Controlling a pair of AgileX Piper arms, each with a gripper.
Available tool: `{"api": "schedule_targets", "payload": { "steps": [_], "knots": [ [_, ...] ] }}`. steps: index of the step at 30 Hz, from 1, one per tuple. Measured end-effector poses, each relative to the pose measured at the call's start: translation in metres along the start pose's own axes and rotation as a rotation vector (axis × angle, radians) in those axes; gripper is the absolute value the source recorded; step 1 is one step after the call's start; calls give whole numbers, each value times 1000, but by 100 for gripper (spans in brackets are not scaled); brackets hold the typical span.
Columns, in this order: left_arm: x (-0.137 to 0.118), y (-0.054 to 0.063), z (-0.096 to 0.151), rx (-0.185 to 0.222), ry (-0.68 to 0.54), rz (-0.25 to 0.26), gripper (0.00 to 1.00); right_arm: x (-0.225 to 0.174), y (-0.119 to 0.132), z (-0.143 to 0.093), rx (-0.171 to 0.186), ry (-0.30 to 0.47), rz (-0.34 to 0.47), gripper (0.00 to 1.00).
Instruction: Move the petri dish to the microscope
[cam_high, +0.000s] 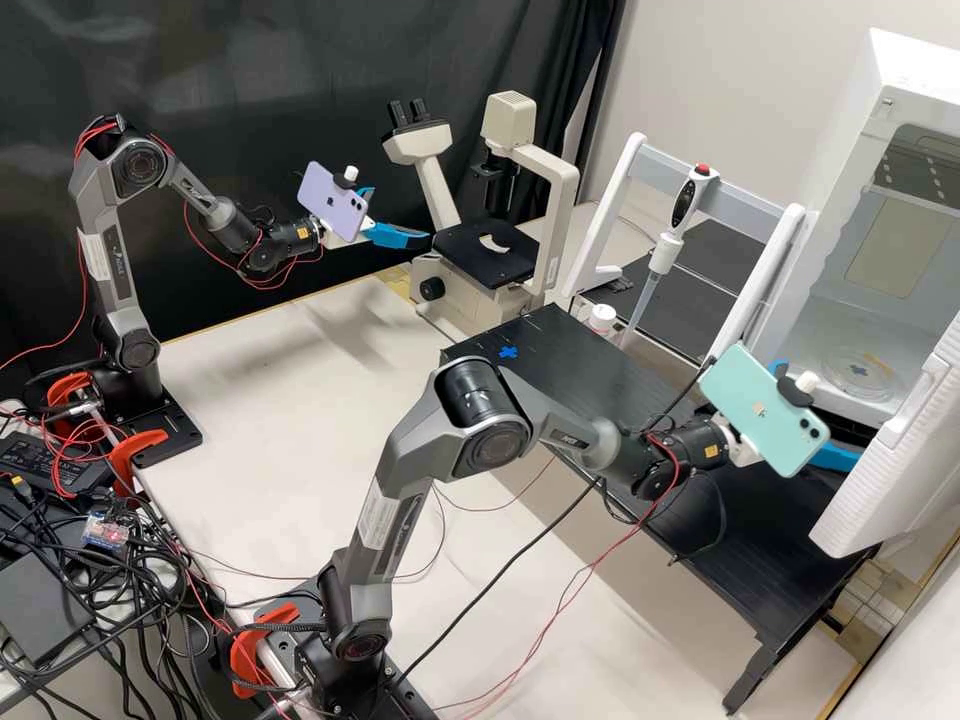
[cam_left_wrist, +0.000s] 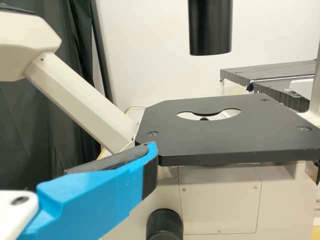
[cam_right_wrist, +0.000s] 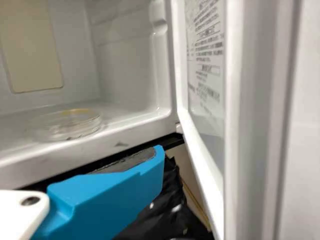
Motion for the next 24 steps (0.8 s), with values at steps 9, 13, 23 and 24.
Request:
{"api": "schedule_targets", "payload": {
  "steps": [9,13,23,24],
  "knots": [
    [0,0,0,0,0,0,100,52,-9,-19,-20,14,-41,100],
    [0,0,0,0,0,0,100,68,-13,-27,-32,29,-53,100],
    [0,0,0,0,0,0,100,99,-26,-33,-129,25,-78,100],
    [0,0,0,0,0,0,100,102,-28,-32,-135,21,-82,100]
  ]
}}
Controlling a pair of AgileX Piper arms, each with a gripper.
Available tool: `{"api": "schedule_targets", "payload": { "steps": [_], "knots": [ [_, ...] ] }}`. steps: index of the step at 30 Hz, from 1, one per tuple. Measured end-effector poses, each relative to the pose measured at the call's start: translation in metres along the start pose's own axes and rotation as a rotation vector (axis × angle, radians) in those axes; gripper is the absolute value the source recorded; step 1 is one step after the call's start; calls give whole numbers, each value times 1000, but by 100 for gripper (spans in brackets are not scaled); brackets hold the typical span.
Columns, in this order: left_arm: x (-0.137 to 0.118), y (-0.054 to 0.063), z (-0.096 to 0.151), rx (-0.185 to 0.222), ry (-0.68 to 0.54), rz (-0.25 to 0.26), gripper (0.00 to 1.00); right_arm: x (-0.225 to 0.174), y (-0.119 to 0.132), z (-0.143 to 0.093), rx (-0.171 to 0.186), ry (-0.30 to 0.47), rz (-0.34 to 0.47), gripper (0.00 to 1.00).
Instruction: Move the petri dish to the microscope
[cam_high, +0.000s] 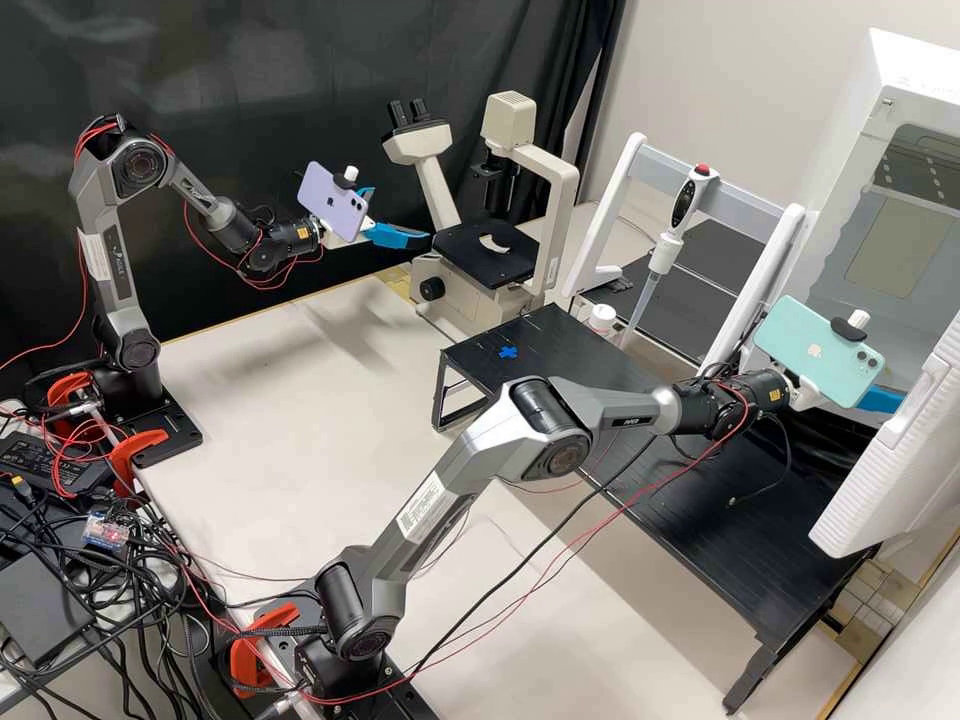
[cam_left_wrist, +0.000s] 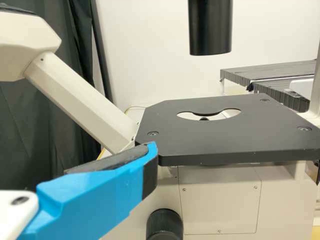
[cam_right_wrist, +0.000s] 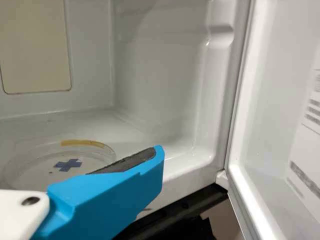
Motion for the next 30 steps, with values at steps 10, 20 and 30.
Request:
{"api": "schedule_targets", "payload": {
  "steps": [10,20,30],
  "knots": [
    [0,0,0,0,0,0,100,13,-11,11,-29,-22,-29,100],
    [0,0,0,0,0,0,100,20,-20,15,11,-4,-55,0],
    [0,0,0,0,0,0,100,21,-23,14,14,16,-91,0]
  ]
}}
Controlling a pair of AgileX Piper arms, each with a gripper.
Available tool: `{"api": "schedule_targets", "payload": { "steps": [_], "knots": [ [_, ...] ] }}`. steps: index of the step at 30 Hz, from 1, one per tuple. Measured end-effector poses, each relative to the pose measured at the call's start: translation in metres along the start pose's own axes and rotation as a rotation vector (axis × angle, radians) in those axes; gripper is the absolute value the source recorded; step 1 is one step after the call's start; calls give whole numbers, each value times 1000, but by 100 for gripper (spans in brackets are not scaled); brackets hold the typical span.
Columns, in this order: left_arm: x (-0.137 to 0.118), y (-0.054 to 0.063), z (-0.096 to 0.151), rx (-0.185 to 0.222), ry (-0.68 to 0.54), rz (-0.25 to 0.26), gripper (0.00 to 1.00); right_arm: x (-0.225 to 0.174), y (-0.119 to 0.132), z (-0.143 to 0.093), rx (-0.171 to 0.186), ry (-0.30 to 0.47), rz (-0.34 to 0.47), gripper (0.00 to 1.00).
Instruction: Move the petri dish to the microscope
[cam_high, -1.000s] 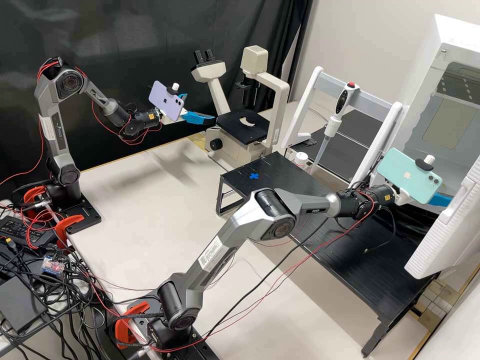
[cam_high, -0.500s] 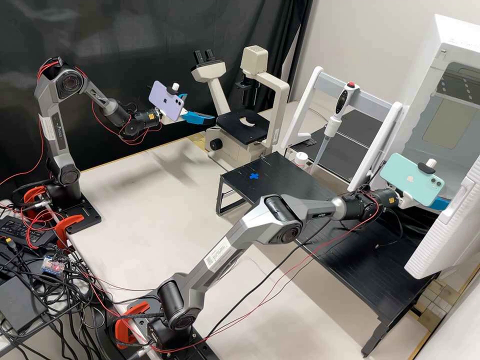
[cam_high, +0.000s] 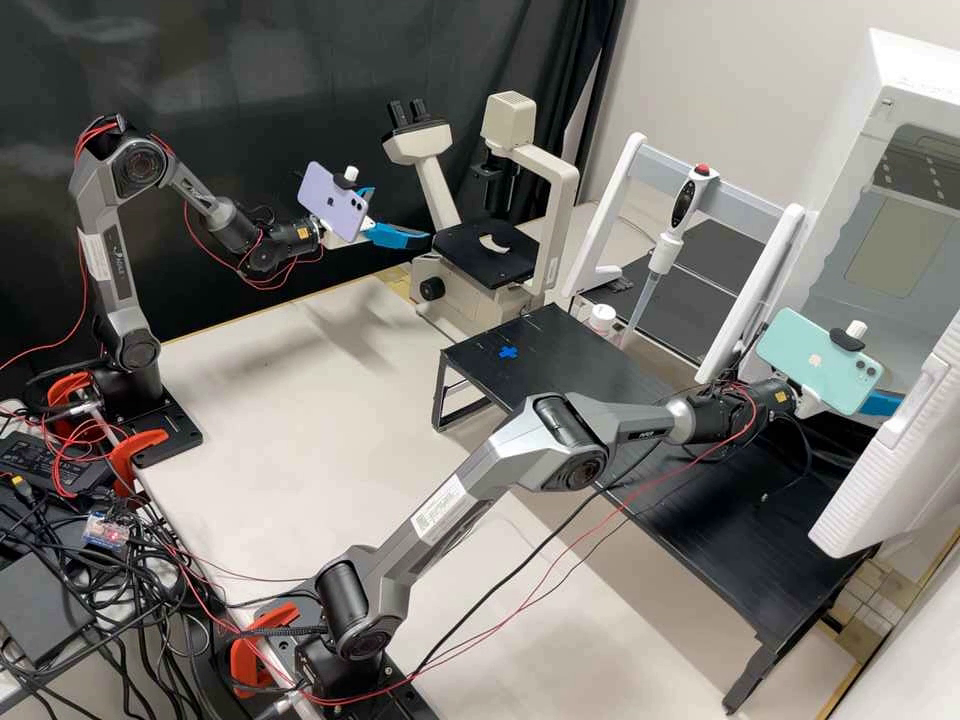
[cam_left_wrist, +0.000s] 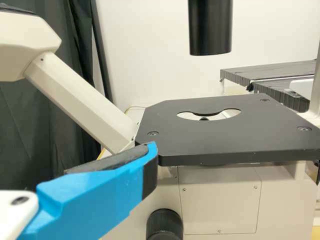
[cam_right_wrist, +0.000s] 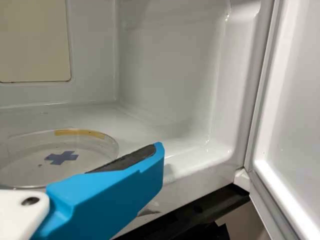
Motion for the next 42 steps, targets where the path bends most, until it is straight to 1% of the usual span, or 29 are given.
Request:
{"api": "schedule_targets", "payload": {
  "steps": [4,13,16,29,33,34,36,38,39,42],
  "knots": [
    [0,0,0,0,0,0,100,0,0,0,6,2,-10,0],
    [0,0,0,0,0,0,100,0,2,1,-13,9,-21,0],
    [0,0,0,0,0,0,100,1,2,1,-26,12,-24,0],
    [0,0,0,0,0,0,100,1,5,5,-28,7,-18,0],
    [0,0,0,0,0,0,100,0,6,9,-24,22,-16,0],
    [0,0,0,0,0,0,100,-1,4,12,-15,24,-20,0],
    [0,0,0,0,0,0,100,-5,4,18,17,25,-16,0],
    [0,0,0,0,0,0,100,-10,7,22,12,27,-5,0],
    [0,0,0,0,0,0,100,-14,7,25,23,21,0,0],
    [0,0,0,0,0,0,100,-29,15,31,22,10,33,0]
  ]
}}
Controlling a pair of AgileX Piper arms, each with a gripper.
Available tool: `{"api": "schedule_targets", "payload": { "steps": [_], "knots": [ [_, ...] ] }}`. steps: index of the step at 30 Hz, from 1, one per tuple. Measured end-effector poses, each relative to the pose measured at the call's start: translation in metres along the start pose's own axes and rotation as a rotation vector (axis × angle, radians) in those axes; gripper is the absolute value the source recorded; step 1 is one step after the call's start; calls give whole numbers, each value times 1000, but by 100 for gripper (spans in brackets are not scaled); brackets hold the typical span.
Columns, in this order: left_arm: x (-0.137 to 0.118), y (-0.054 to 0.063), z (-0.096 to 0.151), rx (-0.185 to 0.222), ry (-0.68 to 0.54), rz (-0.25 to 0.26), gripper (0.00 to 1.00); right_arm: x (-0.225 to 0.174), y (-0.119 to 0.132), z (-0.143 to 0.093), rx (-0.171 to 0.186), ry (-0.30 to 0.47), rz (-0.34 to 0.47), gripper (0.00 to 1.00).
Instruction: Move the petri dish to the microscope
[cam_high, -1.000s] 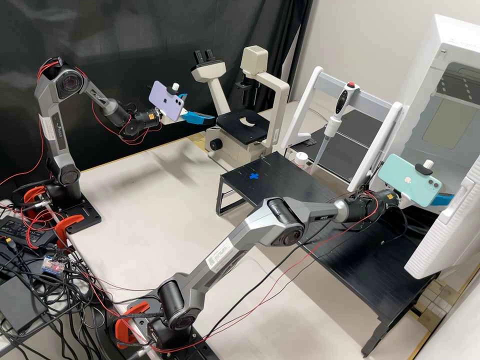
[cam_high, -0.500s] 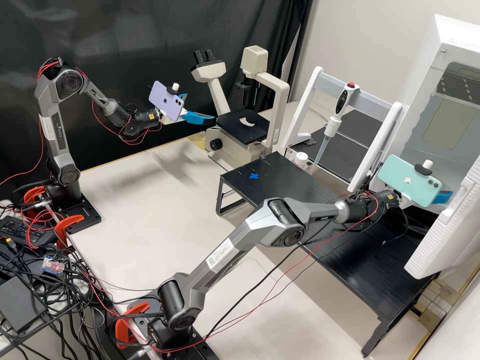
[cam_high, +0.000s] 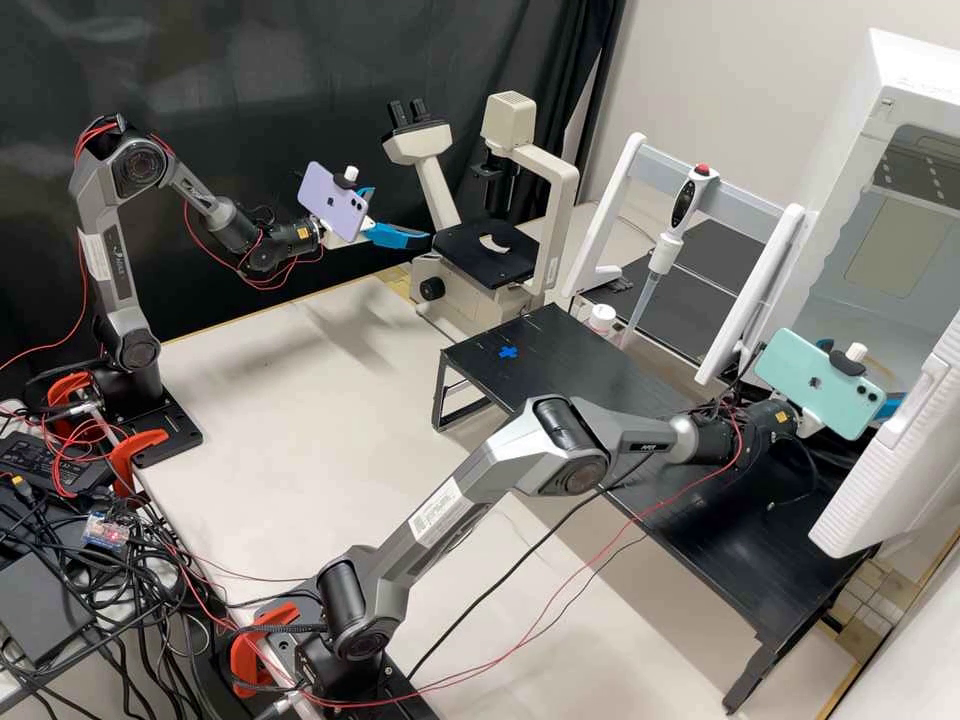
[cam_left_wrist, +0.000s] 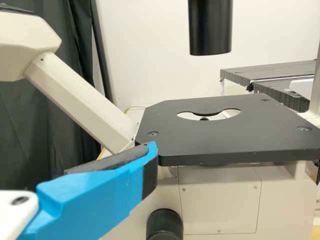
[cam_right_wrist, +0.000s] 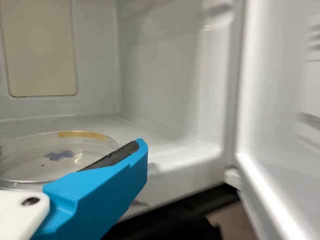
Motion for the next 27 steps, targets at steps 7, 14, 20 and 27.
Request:
{"api": "schedule_targets", "payload": {
  "steps": [7,14,20,27],
  "knots": [
    [0,0,0,0,0,0,100,-41,14,-1,-24,13,53,0],
    [0,0,0,0,0,0,100,-96,20,-9,-14,61,102,0],
    [0,0,0,0,0,0,100,-159,18,-31,19,181,150,0],
    [0,0,0,0,0,0,100,-223,-11,-69,51,356,94,0]
  ]
}}
